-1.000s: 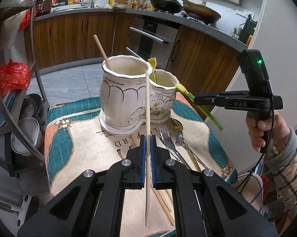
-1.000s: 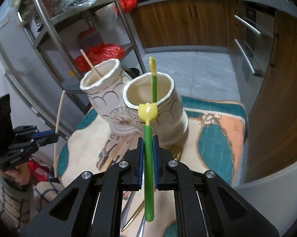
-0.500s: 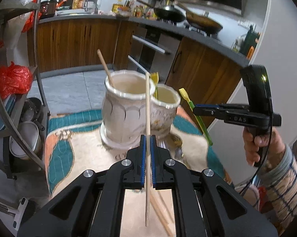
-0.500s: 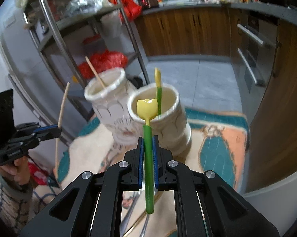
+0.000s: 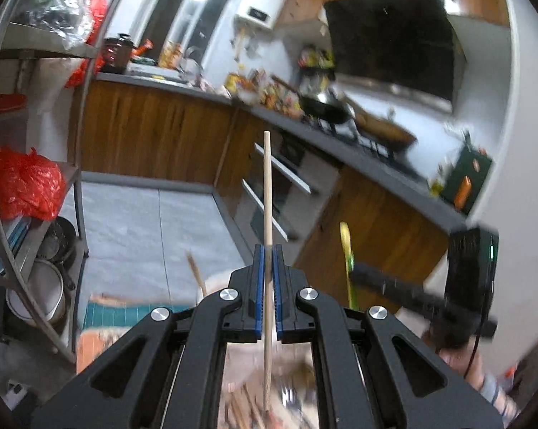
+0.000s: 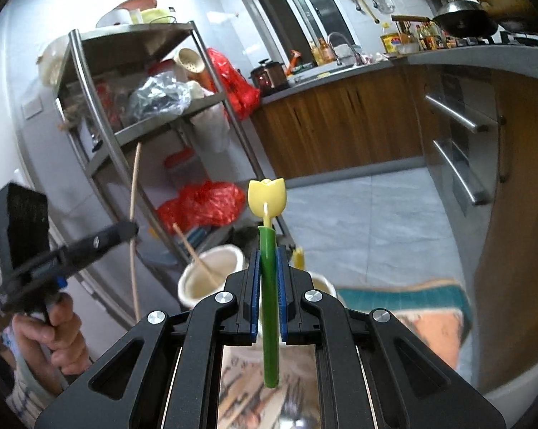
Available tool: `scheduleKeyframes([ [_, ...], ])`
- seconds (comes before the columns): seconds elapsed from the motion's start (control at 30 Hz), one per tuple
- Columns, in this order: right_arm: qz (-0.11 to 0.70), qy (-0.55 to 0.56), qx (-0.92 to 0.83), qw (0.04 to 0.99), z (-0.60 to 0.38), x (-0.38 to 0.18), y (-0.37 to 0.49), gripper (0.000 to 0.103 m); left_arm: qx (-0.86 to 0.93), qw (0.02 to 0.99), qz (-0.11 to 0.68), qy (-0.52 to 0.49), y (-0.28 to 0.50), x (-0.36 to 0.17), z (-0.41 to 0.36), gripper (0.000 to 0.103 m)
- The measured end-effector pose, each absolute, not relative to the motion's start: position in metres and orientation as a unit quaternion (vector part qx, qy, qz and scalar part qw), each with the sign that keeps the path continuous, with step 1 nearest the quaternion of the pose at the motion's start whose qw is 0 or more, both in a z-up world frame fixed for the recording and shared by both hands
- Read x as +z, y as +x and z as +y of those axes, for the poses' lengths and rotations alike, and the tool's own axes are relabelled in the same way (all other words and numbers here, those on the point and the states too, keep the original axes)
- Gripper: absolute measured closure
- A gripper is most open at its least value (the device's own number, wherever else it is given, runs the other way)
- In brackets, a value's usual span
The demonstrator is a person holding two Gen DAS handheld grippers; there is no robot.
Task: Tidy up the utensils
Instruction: 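Lift the chopstick over the tall pot while the right tool carries its utensil over the smaller pot, then open the left tool to drop the chopstick in the tall pot while the right tool releases its utensil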
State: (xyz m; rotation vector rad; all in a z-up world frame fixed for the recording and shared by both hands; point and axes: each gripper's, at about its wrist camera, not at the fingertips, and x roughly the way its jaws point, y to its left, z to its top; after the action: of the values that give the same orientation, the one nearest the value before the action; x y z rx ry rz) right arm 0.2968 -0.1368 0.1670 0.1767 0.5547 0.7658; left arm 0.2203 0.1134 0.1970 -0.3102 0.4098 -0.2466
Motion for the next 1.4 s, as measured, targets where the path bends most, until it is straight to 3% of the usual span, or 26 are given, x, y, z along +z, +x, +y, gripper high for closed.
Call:
scheduleKeyframes([
  [0.17,0.241,0.083,0.360,0.898,-0.121,0.166,0.313,0.093,-0.107,0.973,0.146,-0.144,0.249,0.209,0.111,0.099],
  [0.4,0.225,0.086,0.346,0.907,-0.118,0.138,0.323,0.093,-0.079,0.982,0.124,-0.121,0.263,0.170,0.095,0.099],
  [0.83,0.252,0.046,0.332,0.908,-0.120,0.101,0.302,0.093,-0.047,0.981,0.182,-0.044,0.247,0.117,0.071,0.099],
  [1.2,0.282,0.005,0.320,0.905,-0.105,0.100,0.304,0.093,-0.050,0.974,0.216,-0.040,0.258,0.118,0.072,0.099],
  [1.4,0.280,0.009,0.320,0.905,-0.106,0.103,0.303,0.088,-0.048,0.975,0.216,-0.038,0.260,0.119,0.074,0.099],
])
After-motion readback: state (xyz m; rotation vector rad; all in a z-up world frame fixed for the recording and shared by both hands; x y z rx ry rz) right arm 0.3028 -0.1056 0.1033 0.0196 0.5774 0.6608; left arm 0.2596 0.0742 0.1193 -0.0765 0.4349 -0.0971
